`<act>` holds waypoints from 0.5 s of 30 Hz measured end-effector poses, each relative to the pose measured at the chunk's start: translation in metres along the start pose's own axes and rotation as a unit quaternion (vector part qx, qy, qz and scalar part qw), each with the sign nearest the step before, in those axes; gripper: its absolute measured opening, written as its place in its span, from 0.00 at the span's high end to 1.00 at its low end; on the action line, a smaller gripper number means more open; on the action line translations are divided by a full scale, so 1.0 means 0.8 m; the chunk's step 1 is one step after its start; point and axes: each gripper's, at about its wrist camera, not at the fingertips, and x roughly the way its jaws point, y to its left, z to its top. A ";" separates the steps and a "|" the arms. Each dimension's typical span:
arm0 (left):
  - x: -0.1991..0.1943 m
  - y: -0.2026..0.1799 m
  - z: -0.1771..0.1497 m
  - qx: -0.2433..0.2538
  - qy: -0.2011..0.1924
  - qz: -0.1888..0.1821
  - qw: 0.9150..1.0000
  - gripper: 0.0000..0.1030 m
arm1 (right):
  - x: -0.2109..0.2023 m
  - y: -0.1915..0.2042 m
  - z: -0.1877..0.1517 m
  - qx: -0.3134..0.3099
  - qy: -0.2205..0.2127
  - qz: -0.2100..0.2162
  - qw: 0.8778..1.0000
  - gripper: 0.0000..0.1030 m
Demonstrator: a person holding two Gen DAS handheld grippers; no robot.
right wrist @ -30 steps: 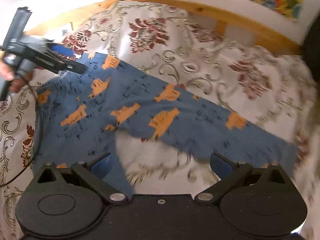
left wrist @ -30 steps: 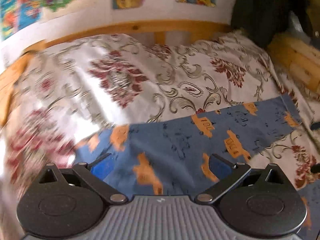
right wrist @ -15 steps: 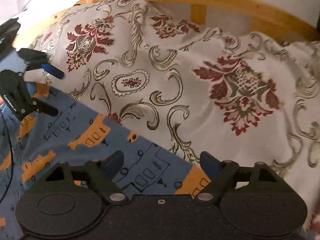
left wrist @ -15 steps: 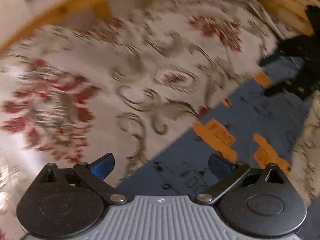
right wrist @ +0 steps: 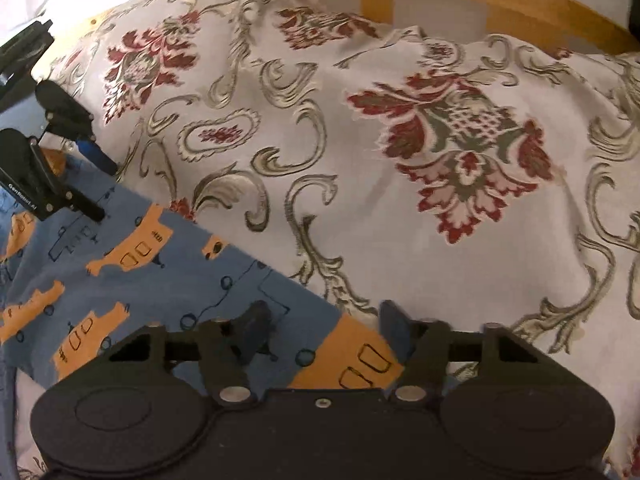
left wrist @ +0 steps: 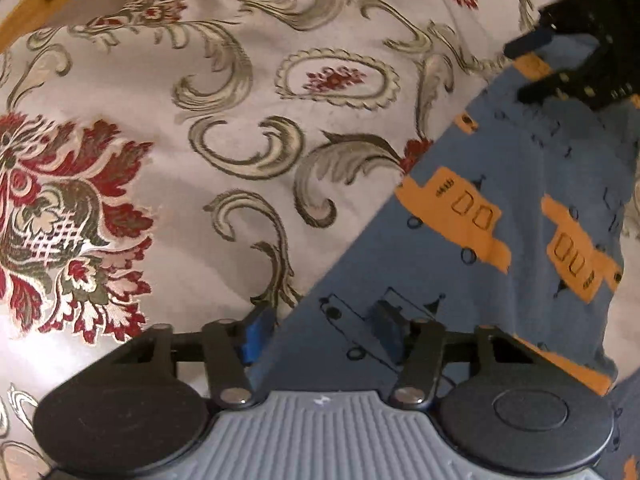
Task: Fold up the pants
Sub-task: 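Close the left tool on one cuff while the right tool grasps the other cuff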
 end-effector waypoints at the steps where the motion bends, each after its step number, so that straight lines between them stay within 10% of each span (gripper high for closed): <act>1: 0.000 -0.005 0.002 0.006 0.002 0.003 1.000 0.58 | 0.001 0.002 -0.001 -0.004 0.003 0.006 1.000 0.54; 6: 0.001 -0.043 -0.003 0.049 -0.015 0.053 0.997 0.87 | -0.006 0.008 -0.009 -0.010 -0.003 0.008 1.000 0.90; 15: -0.028 -0.069 -0.016 -0.015 -0.080 0.131 0.988 0.97 | -0.033 0.028 -0.010 -0.024 -0.065 -0.039 0.997 0.98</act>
